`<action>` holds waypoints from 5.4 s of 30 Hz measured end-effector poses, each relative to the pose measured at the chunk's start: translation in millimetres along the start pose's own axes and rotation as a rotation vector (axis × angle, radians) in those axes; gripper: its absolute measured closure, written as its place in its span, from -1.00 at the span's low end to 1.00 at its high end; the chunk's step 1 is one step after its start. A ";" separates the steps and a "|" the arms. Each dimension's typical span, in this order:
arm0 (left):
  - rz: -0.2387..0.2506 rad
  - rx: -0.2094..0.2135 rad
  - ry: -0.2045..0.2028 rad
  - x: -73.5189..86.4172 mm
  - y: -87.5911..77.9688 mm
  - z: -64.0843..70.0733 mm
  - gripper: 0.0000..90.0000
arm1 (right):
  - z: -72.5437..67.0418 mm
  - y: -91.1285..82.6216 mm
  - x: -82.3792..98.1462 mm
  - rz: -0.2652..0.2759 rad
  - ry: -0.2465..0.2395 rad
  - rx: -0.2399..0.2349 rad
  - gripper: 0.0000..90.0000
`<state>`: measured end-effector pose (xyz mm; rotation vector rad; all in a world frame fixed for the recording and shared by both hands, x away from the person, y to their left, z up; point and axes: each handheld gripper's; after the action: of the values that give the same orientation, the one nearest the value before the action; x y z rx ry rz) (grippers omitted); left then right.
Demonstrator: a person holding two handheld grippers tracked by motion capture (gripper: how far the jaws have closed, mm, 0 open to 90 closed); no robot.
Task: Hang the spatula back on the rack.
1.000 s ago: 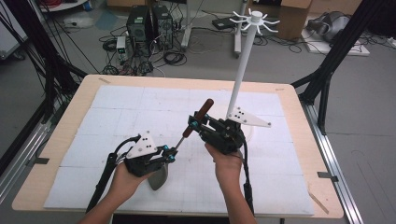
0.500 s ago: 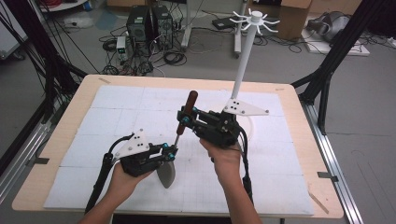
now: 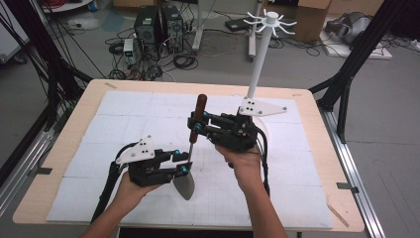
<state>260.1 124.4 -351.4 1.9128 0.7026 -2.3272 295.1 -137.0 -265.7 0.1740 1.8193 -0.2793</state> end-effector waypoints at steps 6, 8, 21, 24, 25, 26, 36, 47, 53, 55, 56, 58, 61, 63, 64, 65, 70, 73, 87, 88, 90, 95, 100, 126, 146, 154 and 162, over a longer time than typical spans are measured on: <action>0.002 0.071 -0.010 0.4 0.9 -1.0 0.41 | 4.5 2.7 -0.6 -0.025 -0.039 -0.112 0.63; -0.002 0.080 -0.011 0.9 2.2 -1.6 0.43 | 5.3 4.8 -0.7 -0.027 -0.061 -0.136 0.63; -0.015 0.090 0.008 2.2 4.9 -2.1 0.83 | 8.0 7.5 -1.1 -0.024 -0.080 -0.232 0.63; -0.016 0.081 0.022 2.5 5.3 -0.3 0.85 | 8.0 7.5 -0.7 -0.030 -0.079 -0.228 0.63; -0.017 0.074 0.021 2.5 5.2 0.1 0.86 | 8.1 7.4 -0.4 -0.029 -0.074 -0.227 0.63; -0.017 0.068 0.016 2.2 4.7 0.2 0.86 | 9.0 7.1 0.8 -0.017 -0.054 -0.204 0.61; 0.000 -0.052 -0.027 -0.2 3.1 -2.0 0.86 | -9.1 7.4 3.6 -0.017 -0.059 0.141 -0.33; -0.015 -0.089 -0.023 0.4 6.1 -0.3 0.86 | -11.7 18.6 6.9 -0.061 -0.012 0.158 0.33; -0.013 -0.091 -0.021 0.5 7.1 0.6 0.86 | -11.0 16.2 7.4 -0.042 0.015 0.120 0.61; -0.011 -0.090 -0.021 0.5 7.4 0.8 0.86 | -11.6 15.3 7.5 -0.039 0.035 0.120 0.62; -0.010 -0.086 -0.023 0.5 7.7 0.9 0.86 | -11.6 14.9 7.3 -0.036 0.033 0.119 0.63; -0.003 -0.076 -0.024 0.4 7.8 0.8 0.86 | -12.3 14.0 6.9 -0.035 0.026 0.121 0.63; 0.018 -0.043 -0.029 -0.5 5.5 -1.5 0.72 | -12.7 12.4 5.1 -0.025 0.030 0.112 0.64; 0.028 -0.049 -0.031 -1.2 1.9 -3.6 0.27 | -11.2 7.9 -0.8 -0.015 0.029 0.105 0.64; 0.032 -0.050 -0.033 -1.2 -0.7 -5.0 0.27 | -11.2 7.9 -0.8 -0.015 0.029 0.105 0.64; 0.035 -0.051 -0.030 -1.1 -4.1 -7.1 0.19 | -10.4 5.8 -3.8 -0.013 0.028 0.105 0.64; 0.100 -0.052 -0.043 2.3 -22.9 -15.9 -0.09 | -4.0 -4.4 -21.1 -0.018 -0.001 0.138 0.64; 0.121 -0.073 -0.054 6.3 -32.8 -21.3 -0.21 | 1.9 -9.6 -30.3 -0.021 -0.004 0.157 0.64; 0.139 -0.216 -0.078 28.0 -65.3 -38.9 -0.50 | 32.4 -37.1 -69.5 -0.019 -0.007 0.259 0.64; 0.136 -0.220 -0.080 29.6 -66.7 -39.7 -0.50 | 34.8 -39.3 -71.5 -0.014 -0.008 0.265 0.64; 0.129 -0.233 -0.078 32.1 -68.5 -40.7 -0.50 | 39.2 -43.3 -75.7 -0.002 0.002 0.276 0.64; 0.119 -0.250 -0.085 35.9 -71.3 -43.4 -0.51 | 49.3 -50.8 -86.9 0.013 0.012 0.301 0.64; 0.114 -0.254 -0.083 37.1 -73.6 -44.1 -0.51 | 58.2 -58.8 -94.5 0.031 0.025 0.324 0.64; 0.111 -0.256 -0.084 37.7 -72.1 -44.9 -0.50 | 79.7 -69.9 -96.8 0.034 0.064 0.438 0.61; 0.119 -0.275 -0.076 53.1 -70.8 -56.0 -0.52 | 32.1 -113.6 32.0 -0.173 -0.117 0.716 -0.53; 0.103 -0.300 -0.086 61.9 -71.2 -58.6 -0.53 | 26.0 -134.9 109.7 -0.190 -0.056 0.748 -0.58; 0.116 -0.317 -0.086 70.5 -74.4 -56.6 -0.53 | 16.7 -149.6 138.9 -0.200 -0.027 0.789 -0.58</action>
<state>272.0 229.3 -402.0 1.6610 0.8667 -2.0686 234.7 -289.0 -388.9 0.5323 1.6150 -1.1296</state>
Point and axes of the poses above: each handheld gripper's, and its own axes: y roughly forward along the jaws, x roughly out of its underside, z roughly to its right, and after that the axes turned 6 degrees about -z, right-handed
